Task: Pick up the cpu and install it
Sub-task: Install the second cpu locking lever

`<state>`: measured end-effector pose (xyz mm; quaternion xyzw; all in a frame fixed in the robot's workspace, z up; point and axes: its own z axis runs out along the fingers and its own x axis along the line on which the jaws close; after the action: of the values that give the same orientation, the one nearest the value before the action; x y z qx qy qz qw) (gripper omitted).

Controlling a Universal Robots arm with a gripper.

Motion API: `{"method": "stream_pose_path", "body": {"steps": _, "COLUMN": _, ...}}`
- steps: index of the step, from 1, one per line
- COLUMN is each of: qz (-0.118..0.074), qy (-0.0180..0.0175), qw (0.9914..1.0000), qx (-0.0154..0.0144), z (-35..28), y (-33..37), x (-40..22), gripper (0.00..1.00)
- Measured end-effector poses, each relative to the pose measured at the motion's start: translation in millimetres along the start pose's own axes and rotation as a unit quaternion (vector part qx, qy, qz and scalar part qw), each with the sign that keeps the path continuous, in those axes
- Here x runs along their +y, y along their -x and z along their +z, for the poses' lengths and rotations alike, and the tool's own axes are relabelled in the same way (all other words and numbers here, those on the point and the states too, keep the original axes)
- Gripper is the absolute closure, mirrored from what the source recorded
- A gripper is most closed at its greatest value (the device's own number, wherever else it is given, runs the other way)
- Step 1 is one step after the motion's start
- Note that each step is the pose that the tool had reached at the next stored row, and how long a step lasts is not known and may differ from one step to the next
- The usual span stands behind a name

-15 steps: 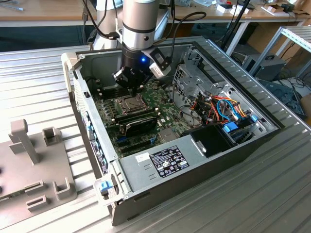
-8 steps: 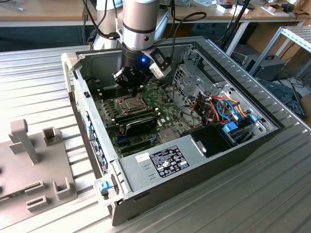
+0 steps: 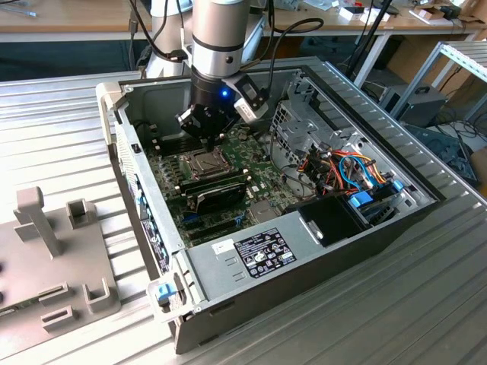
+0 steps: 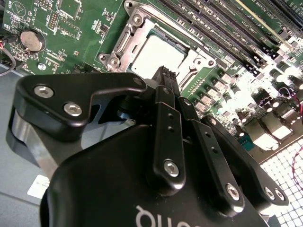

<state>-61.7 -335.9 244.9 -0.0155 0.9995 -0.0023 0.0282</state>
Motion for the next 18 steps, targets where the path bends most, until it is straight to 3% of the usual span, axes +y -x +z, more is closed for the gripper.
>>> {"method": "stream_pose_path", "body": {"steps": 5, "qz": 0.0, "qy": -0.0002, "qw": 1.0, "qx": 0.0002, "z": -1.6, "y": 0.0, "x": -0.1, "gripper": 0.89}}
{"method": "stream_pose_path", "body": {"steps": 18, "qz": 0.0, "qy": -0.0001, "qw": 1.0, "qx": 0.0001, "z": -21.3, "y": 1.2, "x": -0.1, "gripper": 0.89}}
